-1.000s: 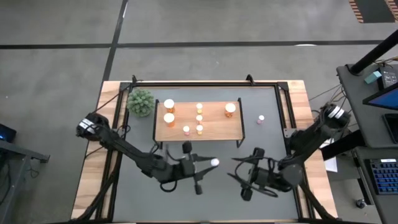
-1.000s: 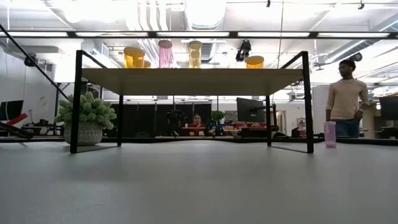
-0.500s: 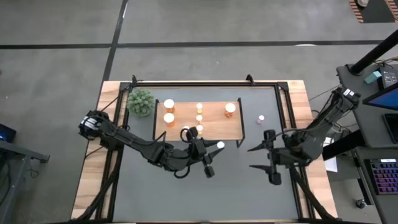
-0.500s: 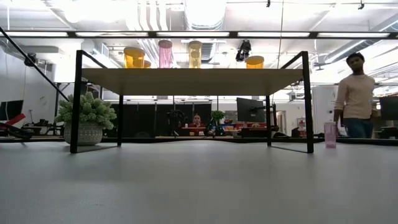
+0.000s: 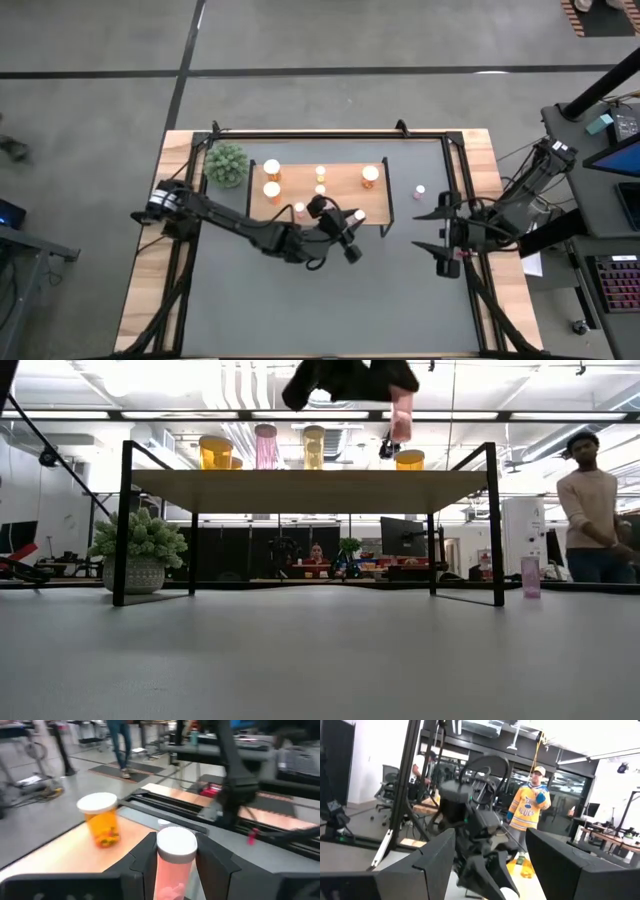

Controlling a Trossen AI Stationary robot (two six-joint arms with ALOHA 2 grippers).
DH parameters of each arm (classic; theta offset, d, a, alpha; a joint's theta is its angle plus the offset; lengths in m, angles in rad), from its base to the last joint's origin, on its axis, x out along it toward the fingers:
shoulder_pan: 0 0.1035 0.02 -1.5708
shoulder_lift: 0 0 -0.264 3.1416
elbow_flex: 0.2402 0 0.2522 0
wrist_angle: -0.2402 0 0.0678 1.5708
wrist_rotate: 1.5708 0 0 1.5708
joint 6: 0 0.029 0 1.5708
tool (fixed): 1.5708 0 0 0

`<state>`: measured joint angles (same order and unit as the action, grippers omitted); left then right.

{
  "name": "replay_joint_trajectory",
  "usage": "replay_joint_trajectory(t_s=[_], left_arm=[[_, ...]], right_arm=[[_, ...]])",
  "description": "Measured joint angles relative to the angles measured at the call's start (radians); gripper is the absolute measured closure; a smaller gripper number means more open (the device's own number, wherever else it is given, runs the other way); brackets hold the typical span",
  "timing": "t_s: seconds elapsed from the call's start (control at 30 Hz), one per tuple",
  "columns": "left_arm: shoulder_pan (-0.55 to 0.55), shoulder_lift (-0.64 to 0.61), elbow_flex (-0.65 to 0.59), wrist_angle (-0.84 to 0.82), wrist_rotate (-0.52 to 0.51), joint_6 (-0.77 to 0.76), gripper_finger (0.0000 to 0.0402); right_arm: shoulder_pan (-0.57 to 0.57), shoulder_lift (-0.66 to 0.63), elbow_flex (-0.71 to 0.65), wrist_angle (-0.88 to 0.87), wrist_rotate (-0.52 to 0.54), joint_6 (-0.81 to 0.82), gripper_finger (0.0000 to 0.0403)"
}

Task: Pick and place medicine bottles onto shelf by color
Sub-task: Put the pink pill bottle on the shelf

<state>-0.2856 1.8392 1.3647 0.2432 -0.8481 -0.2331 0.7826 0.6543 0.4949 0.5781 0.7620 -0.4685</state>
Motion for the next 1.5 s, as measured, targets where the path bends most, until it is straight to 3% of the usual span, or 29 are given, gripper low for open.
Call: replay_joint_trajectory(t_s=[0.17, 0.37, 1.5], left_arm=[[0.011, 0.003, -0.005, -0.018, -0.068, -0.025, 0.0308], [0.011, 0.002, -0.038, -0.041, -0.077, -0.126, 0.0308], [0.030, 0.002, -0.058, -0.042, -0.100, -0.129, 0.0288]], right_arm=[[0.000, -0.005, 0.001, 0.002, 0.000, -0.008, 0.0170], [0.000, -0.004, 0.004, -0.001, -0.001, -0.005, 0.0170], [0.000, -0.004, 0.004, -0.002, -0.001, -0.021, 0.0170]])
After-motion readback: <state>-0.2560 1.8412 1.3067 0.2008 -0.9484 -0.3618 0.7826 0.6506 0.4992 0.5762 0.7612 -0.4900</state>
